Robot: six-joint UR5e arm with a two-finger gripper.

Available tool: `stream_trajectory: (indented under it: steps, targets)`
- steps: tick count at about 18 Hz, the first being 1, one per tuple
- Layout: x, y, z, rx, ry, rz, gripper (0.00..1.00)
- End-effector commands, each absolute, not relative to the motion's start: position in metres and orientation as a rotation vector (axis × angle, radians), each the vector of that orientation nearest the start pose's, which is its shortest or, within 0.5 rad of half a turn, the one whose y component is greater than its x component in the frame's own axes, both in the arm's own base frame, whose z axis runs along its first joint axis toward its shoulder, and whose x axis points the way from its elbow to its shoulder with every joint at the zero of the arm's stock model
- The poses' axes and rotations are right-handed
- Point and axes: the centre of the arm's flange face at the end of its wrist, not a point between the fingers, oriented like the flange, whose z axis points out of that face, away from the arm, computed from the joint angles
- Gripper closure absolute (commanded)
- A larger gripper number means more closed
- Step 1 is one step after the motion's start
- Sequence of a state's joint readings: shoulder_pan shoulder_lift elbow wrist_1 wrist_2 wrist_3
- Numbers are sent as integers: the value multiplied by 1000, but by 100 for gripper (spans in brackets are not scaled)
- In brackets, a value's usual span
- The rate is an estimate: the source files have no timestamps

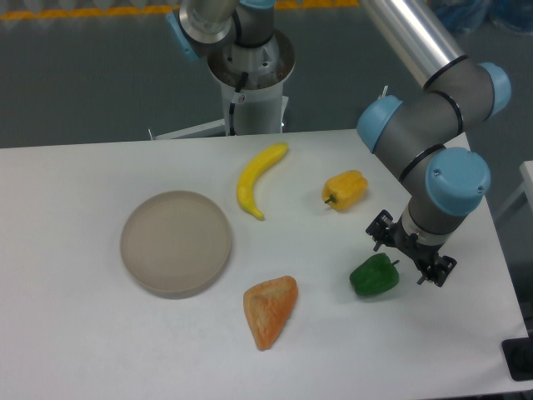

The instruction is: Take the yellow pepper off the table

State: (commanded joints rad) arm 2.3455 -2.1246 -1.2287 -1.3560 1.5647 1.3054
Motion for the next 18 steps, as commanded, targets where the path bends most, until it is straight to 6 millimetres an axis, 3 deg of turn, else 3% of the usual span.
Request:
stream_trajectory:
  steps: [8,11,13,18]
  targets:
    - [-399,592,342,-3042,824,-10,0]
    - [-392,568,340,-3041,874,-41,0]
    - [-378,553,345,-3009,999,-56,0]
    - [-341,510,329,-3009,1051,-142,0]
